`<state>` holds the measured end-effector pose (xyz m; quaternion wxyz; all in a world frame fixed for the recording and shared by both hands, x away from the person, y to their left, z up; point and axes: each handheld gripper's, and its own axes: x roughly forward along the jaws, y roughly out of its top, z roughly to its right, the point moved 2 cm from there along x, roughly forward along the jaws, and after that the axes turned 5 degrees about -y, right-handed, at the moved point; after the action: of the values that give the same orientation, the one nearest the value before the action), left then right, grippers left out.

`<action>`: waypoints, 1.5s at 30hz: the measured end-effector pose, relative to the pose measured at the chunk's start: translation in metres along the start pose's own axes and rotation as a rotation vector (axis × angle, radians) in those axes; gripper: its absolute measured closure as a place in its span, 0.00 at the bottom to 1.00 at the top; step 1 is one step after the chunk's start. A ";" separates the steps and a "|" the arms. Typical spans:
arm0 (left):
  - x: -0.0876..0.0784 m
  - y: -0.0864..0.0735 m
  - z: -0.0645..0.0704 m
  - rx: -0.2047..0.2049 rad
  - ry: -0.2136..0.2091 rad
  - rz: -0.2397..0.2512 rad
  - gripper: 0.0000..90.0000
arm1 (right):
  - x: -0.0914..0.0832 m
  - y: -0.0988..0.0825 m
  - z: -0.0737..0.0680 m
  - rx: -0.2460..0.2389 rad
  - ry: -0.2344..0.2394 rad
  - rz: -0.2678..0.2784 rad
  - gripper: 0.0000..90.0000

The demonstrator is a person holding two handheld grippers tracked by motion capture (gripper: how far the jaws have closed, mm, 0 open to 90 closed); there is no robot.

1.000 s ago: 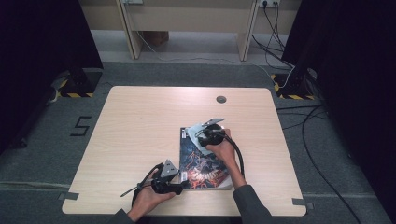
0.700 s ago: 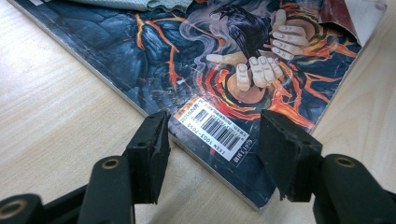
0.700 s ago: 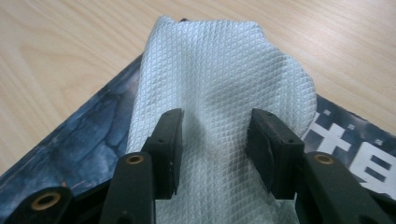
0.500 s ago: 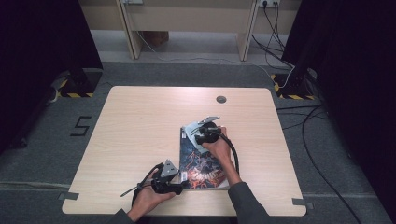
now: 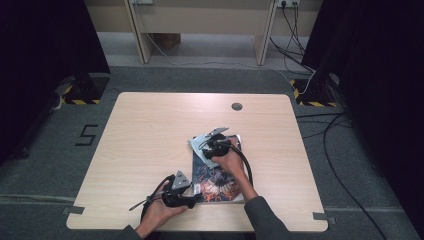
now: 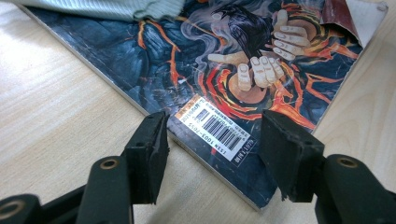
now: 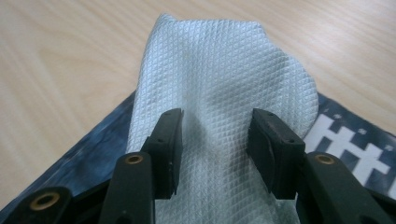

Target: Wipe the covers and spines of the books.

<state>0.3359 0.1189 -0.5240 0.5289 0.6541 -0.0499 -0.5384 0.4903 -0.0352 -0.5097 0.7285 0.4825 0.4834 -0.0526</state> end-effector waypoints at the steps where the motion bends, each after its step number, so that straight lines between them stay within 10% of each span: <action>1: 0.000 0.000 0.000 -0.001 0.000 0.001 0.47 | -0.001 -0.001 -0.002 -0.005 0.006 0.000 0.61; 17: -0.014 -0.010 -0.010 -0.039 0.019 0.000 0.34 | -0.004 -0.009 0.042 0.083 -0.097 0.003 0.60; 33: -0.041 -0.019 -0.043 -0.111 0.088 0.012 0.32 | 0.003 0.005 -0.006 -0.027 0.014 -0.008 0.61; 45: -0.049 -0.032 -0.050 -0.124 0.089 -0.025 0.30 | -0.015 -0.020 0.000 -0.017 0.006 0.026 0.61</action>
<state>0.3373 0.1958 -0.5233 0.5634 0.6440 0.0151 -0.5173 0.4710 -0.0518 -0.5113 0.7317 0.4826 0.4798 -0.0376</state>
